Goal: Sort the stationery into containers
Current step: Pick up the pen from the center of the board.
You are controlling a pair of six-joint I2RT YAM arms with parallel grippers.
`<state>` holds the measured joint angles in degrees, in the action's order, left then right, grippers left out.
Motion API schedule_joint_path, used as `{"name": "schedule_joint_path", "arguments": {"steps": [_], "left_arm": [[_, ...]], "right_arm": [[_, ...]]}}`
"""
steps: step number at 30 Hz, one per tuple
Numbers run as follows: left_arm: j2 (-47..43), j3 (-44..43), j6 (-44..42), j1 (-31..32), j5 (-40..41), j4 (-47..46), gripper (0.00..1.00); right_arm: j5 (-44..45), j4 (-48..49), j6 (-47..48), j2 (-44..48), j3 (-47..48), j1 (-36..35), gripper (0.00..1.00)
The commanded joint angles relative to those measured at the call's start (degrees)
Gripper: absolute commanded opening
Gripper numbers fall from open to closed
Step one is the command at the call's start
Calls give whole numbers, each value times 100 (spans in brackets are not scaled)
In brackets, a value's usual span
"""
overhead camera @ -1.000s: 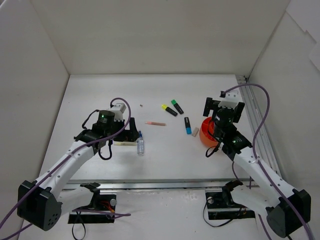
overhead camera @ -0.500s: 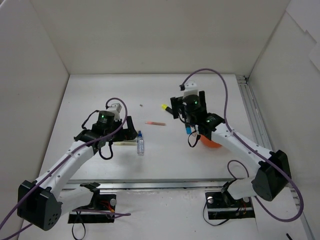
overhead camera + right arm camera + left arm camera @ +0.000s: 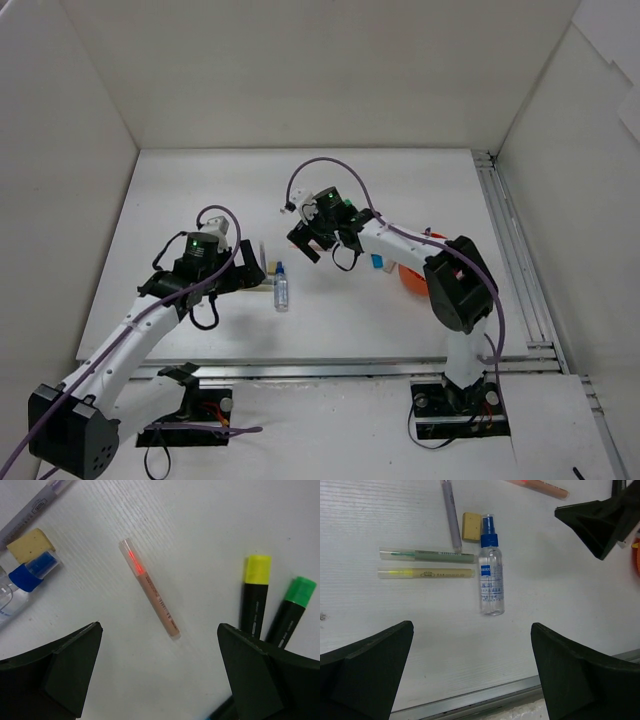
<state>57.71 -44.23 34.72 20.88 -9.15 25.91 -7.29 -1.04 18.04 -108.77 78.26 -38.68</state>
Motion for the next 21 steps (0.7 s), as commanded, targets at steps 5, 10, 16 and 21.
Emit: {"name": "schedule_joint_path", "arguments": {"steps": [5, 10, 16, 21], "left_arm": [[-454, 11, -97, -93, 150, 2, 100], [-480, 54, -132, -146, 185, 2, 100], [-314, 90, -193, -356, 71, -77, 100], [-252, 99, -246, -410, -61, -192, 100]], "right_arm": [[-1123, -344, 753, -880, 1138, 71, 98], [-1143, -809, 745, -1497, 1850, 88, 92], [-967, -1292, 499, -2051, 2430, 97, 89], [-993, -1575, 402, -2342, 2765, 106, 56]]}}
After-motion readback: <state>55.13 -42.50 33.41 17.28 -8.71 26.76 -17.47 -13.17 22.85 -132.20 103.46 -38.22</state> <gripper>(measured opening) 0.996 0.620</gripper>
